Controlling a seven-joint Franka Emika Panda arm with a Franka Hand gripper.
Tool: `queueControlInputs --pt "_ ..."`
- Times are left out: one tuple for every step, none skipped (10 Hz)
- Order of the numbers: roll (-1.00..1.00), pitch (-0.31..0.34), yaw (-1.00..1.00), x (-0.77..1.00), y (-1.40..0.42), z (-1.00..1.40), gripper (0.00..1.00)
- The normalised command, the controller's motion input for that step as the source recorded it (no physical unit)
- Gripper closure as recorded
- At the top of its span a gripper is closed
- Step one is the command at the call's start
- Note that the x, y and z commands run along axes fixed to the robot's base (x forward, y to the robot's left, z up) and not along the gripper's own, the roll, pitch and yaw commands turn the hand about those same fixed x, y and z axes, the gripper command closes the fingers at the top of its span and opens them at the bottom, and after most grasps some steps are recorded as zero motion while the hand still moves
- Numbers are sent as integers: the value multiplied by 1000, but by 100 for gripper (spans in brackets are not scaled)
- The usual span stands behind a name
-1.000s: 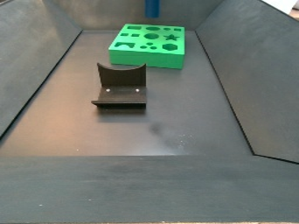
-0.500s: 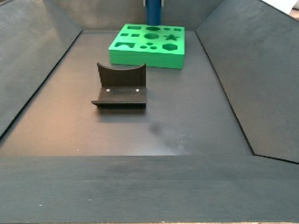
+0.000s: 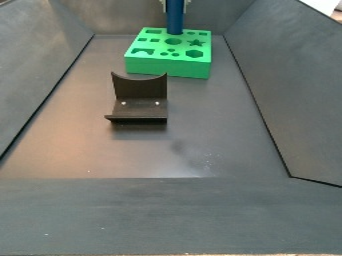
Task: Pick up the oval object. Move up. Place the oval object on the fixture. Regrasp the oval object. Move to above the board. Insert the oval object.
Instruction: Insert the oval object.
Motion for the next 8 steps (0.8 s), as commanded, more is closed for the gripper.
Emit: queueControlInputs --pt "87 34 17 180 60 -400 100" --pt "106 20 3 134 66 -434 100" --pt "107 -26 0 -46 0 -517 100" --pt "139 -17 -66 -183 -40 -580 100" --pt "106 -53 -106 -389 -69 -571 100" --pt "39 -44 -100 -260 0 -580 100" --pt "0 -77 -186 -263 0 -571 100" --pt "0 -91 -177 -3 -40 -580 100"
